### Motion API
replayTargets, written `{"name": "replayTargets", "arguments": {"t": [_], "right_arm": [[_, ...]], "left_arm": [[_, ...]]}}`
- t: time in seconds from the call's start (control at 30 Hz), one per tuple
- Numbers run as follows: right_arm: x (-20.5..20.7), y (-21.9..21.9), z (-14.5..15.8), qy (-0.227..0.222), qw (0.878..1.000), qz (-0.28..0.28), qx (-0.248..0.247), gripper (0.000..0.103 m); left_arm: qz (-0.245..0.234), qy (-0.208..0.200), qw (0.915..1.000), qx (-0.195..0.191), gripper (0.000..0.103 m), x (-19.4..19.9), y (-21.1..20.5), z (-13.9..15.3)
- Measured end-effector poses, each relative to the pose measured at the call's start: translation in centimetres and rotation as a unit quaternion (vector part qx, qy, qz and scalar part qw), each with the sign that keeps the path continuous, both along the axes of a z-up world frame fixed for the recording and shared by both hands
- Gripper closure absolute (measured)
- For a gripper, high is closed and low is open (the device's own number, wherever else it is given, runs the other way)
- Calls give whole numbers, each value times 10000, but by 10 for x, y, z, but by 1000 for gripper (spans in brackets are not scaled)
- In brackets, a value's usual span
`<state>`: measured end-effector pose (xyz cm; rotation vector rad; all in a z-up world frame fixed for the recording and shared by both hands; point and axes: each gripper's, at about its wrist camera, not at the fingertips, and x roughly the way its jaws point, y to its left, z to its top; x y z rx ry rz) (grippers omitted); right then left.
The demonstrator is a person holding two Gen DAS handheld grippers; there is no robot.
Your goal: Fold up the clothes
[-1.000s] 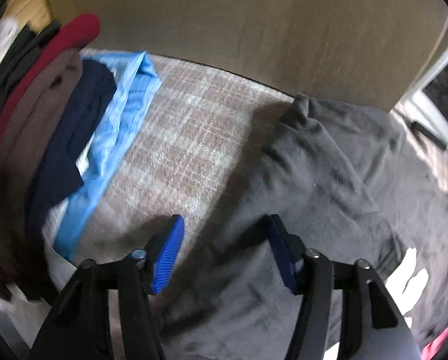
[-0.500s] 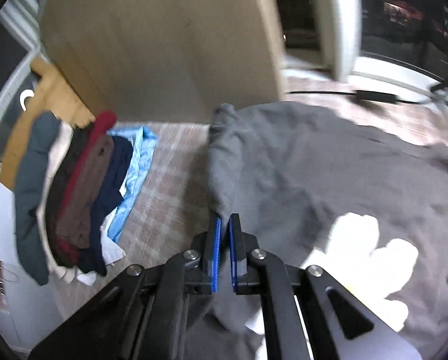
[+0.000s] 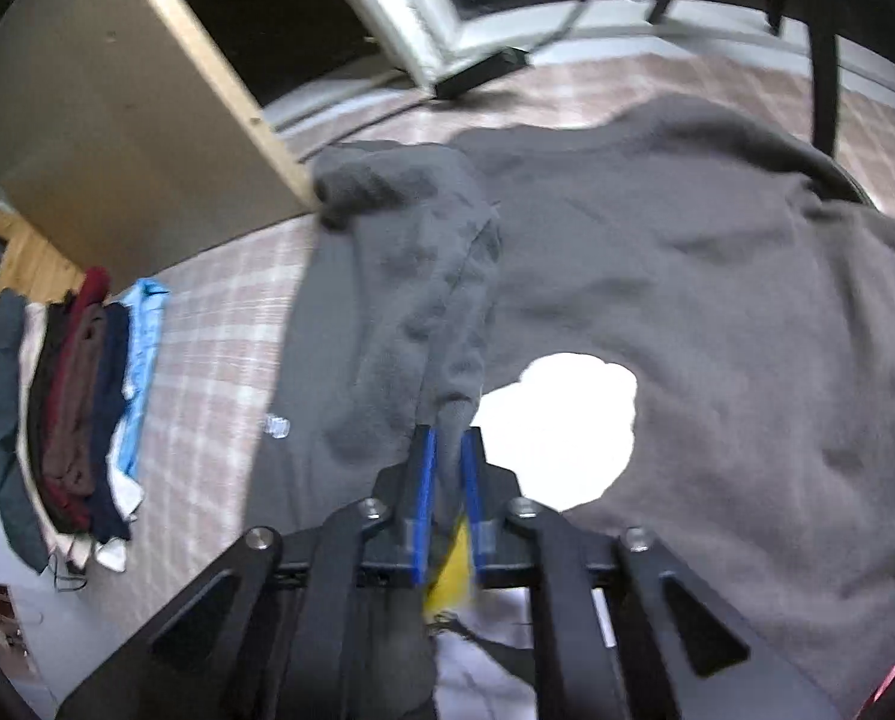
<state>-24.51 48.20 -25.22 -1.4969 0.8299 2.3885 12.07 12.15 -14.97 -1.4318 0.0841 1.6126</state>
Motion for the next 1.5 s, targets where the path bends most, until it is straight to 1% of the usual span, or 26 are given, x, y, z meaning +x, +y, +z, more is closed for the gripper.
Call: {"name": "replayTargets", "arguments": {"t": [0.07,0.1,0.13,0.2,0.27,0.37,0.43,0.5,0.57,0.63,0.73,0.8,0.87,0.93,0.97,1.03,1.07,1.13,1.23,1.3,1.4,1.47,1.5], "right_arm": [[11,-1,15,169,9998,55,4,77],[16,-1,22,253,9996,82,6,72],[21,-2,30,338,9994,109,8,70],[32,-3,45,506,9986,164,12,70],[42,-3,60,675,9975,219,16,70],[87,-30,94,1009,9937,481,-68,70],[135,-54,111,1082,9921,620,-121,70],[184,-80,127,1145,9904,757,-174,64],[236,-115,119,948,9911,893,-289,64],[288,-152,111,734,9912,1028,-407,64],[342,-199,83,368,9925,995,-610,64],[361,-224,65,179,9906,1081,-824,64],[387,-238,73,155,9881,1178,-980,64],[407,-236,92,267,9907,1143,-690,64],[418,-234,102,327,9917,1121,-532,64],[422,-228,106,420,9940,961,-323,64],[417,-228,101,441,9940,923,-381,64],[398,-232,85,352,9940,971,-367,64],[370,-239,62,207,9937,1052,-332,64],[354,-243,54,199,9930,1128,-290,64],[336,-244,44,132,9934,1123,-201,64],[326,-241,37,75,9935,1110,-221,64],[322,-240,33,33,9936,1104,-214,64]], "left_arm": [[71,-31,10000,-18,97,1,-5,2],[146,-25,9999,-37,97,2,-10,5],[221,-20,9997,-56,92,2,-15,7],[357,62,9993,-115,85,5,-27,13],[483,148,9985,-215,84,12,-42,18],[675,219,9968,-372,81,21,-69,18],[806,236,9953,-474,79,26,-87,15],[956,240,9934,-587,79,28,-103,9],[1145,217,9905,-725,79,23,-115,-2],[1307,51,9894,-636,79,13,-124,-12],[1342,-88,9898,-463,79,4,-124,-19],[1185,-152,9917,-478,79,8,-122,-17],[979,-84,9938,-516,78,21,-128,-9],[892,39,9940,-625,77,32,-140,1],[921,42,9936,-657,76,34,-144,3],[1023,57,9925,-668,76,26,-140,0],[1071,72,9920,-671,76,21,-136,-2],[1108,109,9914,-692,76,10,-122,-9],[1029,100,9920,-730,76,2,-102,-22],[970,81,9922,-774,76,-2,-91,-29],[937,20,9923,-807,77,-4,-87,-35],[957,-9,9925,-765,82,-6,-89,-37],[957,-3,9927,-733,93,-6,-90,-38]]}}
